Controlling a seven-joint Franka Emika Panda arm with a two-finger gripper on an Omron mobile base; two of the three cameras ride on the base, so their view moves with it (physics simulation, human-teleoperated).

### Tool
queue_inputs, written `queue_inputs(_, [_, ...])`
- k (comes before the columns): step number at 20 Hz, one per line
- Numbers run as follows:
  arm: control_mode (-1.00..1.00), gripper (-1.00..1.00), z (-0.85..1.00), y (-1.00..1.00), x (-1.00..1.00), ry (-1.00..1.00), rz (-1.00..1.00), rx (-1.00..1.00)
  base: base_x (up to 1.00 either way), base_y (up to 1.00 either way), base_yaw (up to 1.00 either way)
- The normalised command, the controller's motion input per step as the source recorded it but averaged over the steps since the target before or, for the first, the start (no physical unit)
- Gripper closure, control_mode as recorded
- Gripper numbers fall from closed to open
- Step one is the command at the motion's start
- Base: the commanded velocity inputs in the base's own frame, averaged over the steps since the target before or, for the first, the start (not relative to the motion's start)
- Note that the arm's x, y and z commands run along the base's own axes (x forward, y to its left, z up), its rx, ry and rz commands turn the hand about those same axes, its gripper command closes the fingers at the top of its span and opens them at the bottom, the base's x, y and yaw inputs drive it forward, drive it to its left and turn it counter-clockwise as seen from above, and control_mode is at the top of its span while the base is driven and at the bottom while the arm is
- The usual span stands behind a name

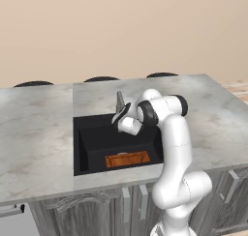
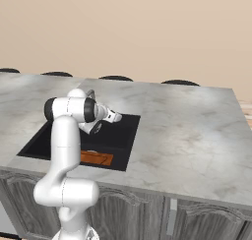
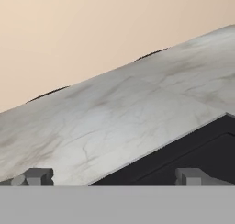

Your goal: Turn on the sink faucet with hot water and rinse the cutting board for ten seconds, then turn off the faucet. Push the cutting board to reach the water if necessary.

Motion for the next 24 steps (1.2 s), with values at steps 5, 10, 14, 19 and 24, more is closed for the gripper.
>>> queue_inputs(5, [-1.0,-1.0,0.0,-0.6,-0.37,0.0,0.02,0.0,0.0,0.0,0.0])
queue_inputs(10, [-1.0,-1.0,0.0,-0.71,-0.41,0.0,0.08,0.0,0.0,0.0,0.0])
queue_inputs(14, [-1.0,-1.0,0.0,-0.81,-0.26,0.0,0.08,0.0,0.0,0.0,0.0])
queue_inputs(19, [-1.0,-1.0,0.0,-0.85,-0.24,0.0,0.09,0.01,0.0,0.0,0.0])
queue_inputs(24, [-1.0,-1.0,0.0,-0.89,-0.22,0.0,0.1,0.01,0.0,0.0,0.0])
